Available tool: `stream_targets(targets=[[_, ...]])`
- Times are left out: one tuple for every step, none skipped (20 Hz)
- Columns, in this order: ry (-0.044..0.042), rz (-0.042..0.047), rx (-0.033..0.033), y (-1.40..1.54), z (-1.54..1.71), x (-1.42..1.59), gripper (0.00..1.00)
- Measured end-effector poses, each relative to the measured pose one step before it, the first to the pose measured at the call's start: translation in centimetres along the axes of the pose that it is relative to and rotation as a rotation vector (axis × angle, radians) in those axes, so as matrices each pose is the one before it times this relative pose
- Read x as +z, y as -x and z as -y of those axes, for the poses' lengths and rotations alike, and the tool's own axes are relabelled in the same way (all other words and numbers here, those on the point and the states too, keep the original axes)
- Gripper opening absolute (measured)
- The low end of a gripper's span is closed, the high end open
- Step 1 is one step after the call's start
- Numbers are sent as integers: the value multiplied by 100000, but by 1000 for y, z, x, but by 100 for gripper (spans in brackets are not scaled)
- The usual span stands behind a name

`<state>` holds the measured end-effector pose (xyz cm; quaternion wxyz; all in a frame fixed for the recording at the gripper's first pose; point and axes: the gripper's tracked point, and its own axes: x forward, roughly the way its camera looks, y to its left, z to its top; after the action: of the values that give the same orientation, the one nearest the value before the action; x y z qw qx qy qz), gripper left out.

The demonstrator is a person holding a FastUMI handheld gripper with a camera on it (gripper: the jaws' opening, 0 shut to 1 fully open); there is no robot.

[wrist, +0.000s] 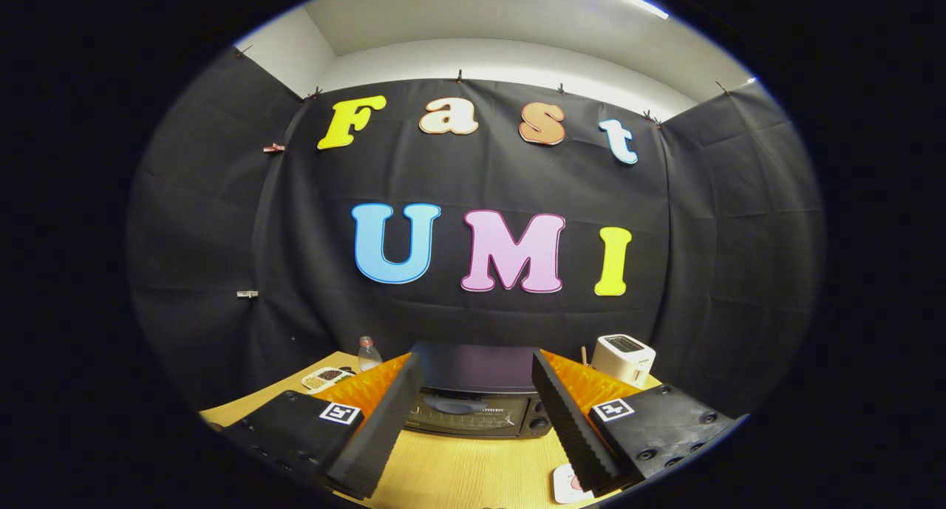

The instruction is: Open the toaster oven, put the food inside, and close the toaster oven door.

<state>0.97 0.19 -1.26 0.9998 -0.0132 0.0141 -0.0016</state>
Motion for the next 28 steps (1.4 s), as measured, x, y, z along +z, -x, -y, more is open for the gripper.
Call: stream_targets(targets=[[-47,-395,121,-135,-98,-223,97],[276,-510,203,-168,-195,-267,97],[442,-668,71,-100,-99,-317,98],[419,-789,331,-289,-174,-292,98],[352,-915,624,-467,-309,-455,98],[68,-676,121,-394,-155,-265,98],[-328,-733,-35,-539,-105,-348,97],[-643,-1012,-232,-797,-135,-436,97],[-591,-1753,-650,-934,-85,-797,97],[-301,-1508,-399,-1029,-163,-743,98],[-248,-1327,-487,-964,-70,-686,97],[-437,-1875,-667,-1360,-107,-872,98],[-623,-2509,-928,-1311,-145,-1032,98],[-937,-3005,-189,-1270,-259,-1147,98],[-974,-2985,211,-1453,-417,-1180,98],[-809,-3442,-9,-1443,-300,-1163,98],[-435,-2444,-460,-1074,-77,-764,98],[-444,-2888,-1215,-1179,98,-896,98],[-842,-2862,-547,-1219,10,-939,98],[-986,-3001,-664,-1022,74,-867,98],[-919,-2973,-1083,-899,152,-858,98],[-193,-2177,-1365,-774,237,-680,98],[957,-1007,-1090,-660,168,-413,98],[1171,-998,-618,-536,52,-356,98],[856,-901,-322,-479,-66,-411,98],[441,-1284,-82,-400,-54,-520,98],[139,-1695,515,-310,-156,-465,98],[-1029,2193,-81,-164,-221,438,98]])
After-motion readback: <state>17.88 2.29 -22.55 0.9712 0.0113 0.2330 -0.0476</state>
